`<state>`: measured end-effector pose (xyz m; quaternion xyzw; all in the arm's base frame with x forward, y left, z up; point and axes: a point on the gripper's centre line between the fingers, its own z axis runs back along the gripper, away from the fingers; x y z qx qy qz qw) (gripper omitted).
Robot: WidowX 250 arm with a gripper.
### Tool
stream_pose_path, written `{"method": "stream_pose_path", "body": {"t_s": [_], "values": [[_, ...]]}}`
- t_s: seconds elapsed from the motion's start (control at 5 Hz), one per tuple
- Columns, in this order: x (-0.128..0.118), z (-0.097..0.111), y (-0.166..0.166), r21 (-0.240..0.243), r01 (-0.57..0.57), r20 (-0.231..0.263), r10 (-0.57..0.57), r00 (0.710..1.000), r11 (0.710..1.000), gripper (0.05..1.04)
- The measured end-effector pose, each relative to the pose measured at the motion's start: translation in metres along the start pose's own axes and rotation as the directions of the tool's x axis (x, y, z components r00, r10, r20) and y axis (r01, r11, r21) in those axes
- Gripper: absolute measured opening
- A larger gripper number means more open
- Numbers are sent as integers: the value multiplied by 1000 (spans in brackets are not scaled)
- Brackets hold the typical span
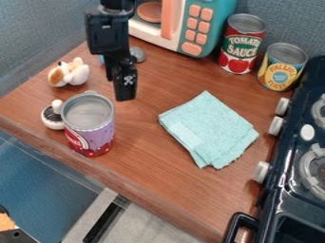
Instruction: Move the can in the table
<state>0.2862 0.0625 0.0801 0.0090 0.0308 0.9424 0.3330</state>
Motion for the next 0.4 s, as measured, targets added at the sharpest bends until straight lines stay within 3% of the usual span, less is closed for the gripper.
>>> {"method": "stream_pose_path", "body": {"t_s": [0.4], "values": [[-7, 40, -8, -109, 7, -101, -18, 995, 994, 1001]]}}
